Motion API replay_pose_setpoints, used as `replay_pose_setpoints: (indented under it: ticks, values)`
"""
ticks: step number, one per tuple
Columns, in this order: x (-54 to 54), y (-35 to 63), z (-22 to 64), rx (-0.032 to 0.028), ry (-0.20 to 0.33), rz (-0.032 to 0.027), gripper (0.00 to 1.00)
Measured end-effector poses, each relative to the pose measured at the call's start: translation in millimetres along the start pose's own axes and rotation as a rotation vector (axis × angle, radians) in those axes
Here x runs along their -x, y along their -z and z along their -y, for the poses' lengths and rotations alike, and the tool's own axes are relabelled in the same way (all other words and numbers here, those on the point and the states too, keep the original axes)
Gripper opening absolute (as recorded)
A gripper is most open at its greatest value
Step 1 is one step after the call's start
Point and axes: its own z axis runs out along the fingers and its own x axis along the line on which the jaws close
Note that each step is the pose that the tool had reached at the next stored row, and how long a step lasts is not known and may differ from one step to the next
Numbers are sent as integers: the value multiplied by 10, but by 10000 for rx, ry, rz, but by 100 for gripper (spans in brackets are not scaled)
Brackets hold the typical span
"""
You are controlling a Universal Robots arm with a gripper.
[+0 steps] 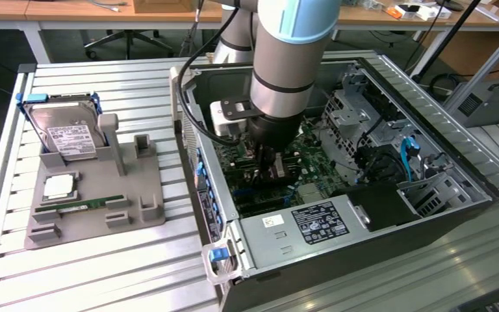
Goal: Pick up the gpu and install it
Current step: 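Insert the gpu into the slot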
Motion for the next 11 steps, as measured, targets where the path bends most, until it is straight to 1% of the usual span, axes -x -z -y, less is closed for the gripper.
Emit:
replay_pose_setpoints:
  ticks: [7, 11]
  values:
    - [6, 0, -11, 0, 0, 1, 27]
    - [10, 0, -10, -1, 18, -19, 27]
